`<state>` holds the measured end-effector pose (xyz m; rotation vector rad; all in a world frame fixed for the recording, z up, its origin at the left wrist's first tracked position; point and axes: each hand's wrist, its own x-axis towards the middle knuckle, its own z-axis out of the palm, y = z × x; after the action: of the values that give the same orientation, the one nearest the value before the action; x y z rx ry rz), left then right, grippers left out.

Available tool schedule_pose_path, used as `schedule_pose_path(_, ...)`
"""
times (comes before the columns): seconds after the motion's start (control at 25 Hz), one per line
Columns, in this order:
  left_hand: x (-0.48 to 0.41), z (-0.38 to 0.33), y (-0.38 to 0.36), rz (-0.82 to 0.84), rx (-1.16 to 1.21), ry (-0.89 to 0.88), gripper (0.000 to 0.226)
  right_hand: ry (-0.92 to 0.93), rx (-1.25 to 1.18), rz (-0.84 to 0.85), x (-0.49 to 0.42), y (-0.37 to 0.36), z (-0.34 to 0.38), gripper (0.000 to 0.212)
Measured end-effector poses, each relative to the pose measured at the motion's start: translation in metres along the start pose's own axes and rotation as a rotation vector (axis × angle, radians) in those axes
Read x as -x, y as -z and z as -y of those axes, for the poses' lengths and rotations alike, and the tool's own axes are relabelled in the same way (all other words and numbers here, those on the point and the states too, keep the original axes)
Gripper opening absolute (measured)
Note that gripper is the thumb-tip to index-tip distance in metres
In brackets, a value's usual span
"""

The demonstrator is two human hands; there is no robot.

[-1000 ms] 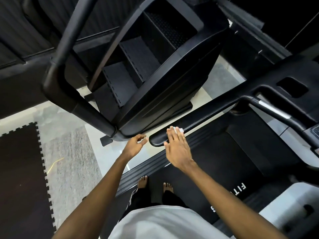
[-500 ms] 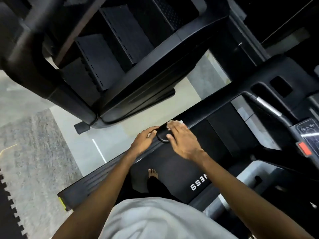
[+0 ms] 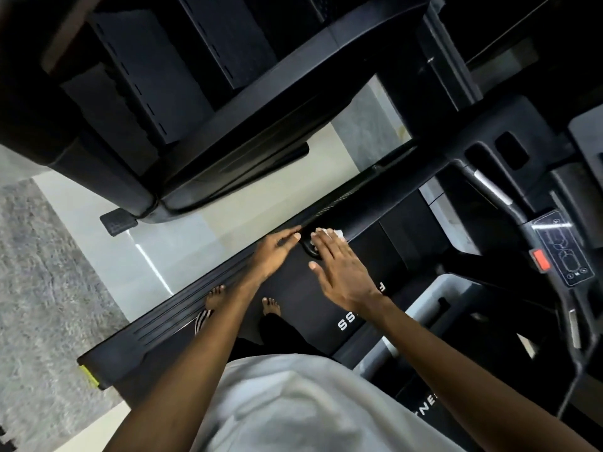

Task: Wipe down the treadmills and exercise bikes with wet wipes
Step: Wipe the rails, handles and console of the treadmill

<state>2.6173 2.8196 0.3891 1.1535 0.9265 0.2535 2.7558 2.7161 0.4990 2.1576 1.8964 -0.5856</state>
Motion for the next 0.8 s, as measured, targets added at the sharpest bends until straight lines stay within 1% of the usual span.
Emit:
schedule_pose_path(0.12,0.002,-0.003,0.001,0.012,0.032,-0.004,0.034,-0.025,0.025,0.06,-0.016,0.005,0.004,0.065)
schedule_pose_path(0.28,0.0,-0.002,0.004,0.042,0.019,-0.016,0.036,0.019,0.024,0.07,0.016,0.011,-0.011,0.067)
schedule_pose_path(0.36,-0.002,0.001,0.004,0.041,0.043,-0.009,0.036,-0.042,0.024,0.084,-0.01,0.014,-0.021,0.072)
schedule_pose_path(0.4,-0.001,0.002,0.003,0.039,0.05,-0.006,0.037,-0.111,0.022,0.09,-0.031,0.017,-0.026,0.073)
schedule_pose_path(0.48,0.001,0.003,0.003,0.045,0.028,0.002,0.04,-0.218,0.033,0.129,-0.06,0.026,-0.035,0.07)
schedule_pose_path(0.52,0.001,0.003,0.003,0.054,0.02,0.015,0.043,-0.22,0.039,0.151,-0.065,0.028,-0.035,0.069)
schedule_pose_path(0.56,0.0,0.004,0.004,0.064,0.02,0.02,0.045,-0.183,0.041,0.176,-0.062,0.028,-0.031,0.073)
schedule_pose_path(0.64,-0.003,0.009,0.004,0.074,0.037,0.008,0.047,-0.054,0.03,0.222,-0.052,0.026,-0.019,0.081)
schedule_pose_path(0.72,-0.005,0.011,0.002,0.064,0.044,0.008,0.051,0.038,0.068,0.25,-0.061,0.027,-0.017,0.082)
schedule_pose_path(0.76,-0.006,0.012,0.002,0.065,0.048,0.011,0.054,0.036,0.11,0.258,-0.074,0.03,-0.021,0.081)
schedule_pose_path(0.8,-0.007,0.012,0.003,0.065,0.049,0.026,0.059,-0.008,0.167,0.276,-0.091,0.033,-0.028,0.078)
